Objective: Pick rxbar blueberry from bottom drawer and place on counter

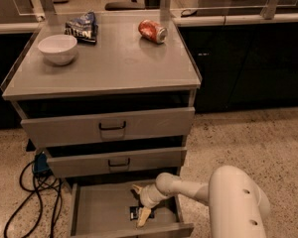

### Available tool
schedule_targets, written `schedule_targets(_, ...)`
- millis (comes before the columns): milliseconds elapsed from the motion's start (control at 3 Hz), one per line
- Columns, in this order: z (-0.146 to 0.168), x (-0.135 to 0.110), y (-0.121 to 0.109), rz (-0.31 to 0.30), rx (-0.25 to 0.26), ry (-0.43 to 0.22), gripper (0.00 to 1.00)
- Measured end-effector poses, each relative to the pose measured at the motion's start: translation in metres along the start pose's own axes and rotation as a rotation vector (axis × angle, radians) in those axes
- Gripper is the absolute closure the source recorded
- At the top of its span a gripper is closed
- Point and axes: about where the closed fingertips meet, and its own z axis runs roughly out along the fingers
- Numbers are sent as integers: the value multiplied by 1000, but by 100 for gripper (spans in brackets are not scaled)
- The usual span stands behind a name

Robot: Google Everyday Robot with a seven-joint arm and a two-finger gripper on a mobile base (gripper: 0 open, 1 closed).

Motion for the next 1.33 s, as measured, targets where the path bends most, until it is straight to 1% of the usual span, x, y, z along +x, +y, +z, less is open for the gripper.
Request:
schedule_targets(333, -9, -11, -22, -53, 68, 10, 0)
schedule_targets(667, -9, -10, -22, -53, 68, 10, 0)
schedule_targets(1000, 20, 12, -10, -4, 64, 56, 0)
schedule_targets(1333, 51, 47, -1, 110, 103, 114, 0)
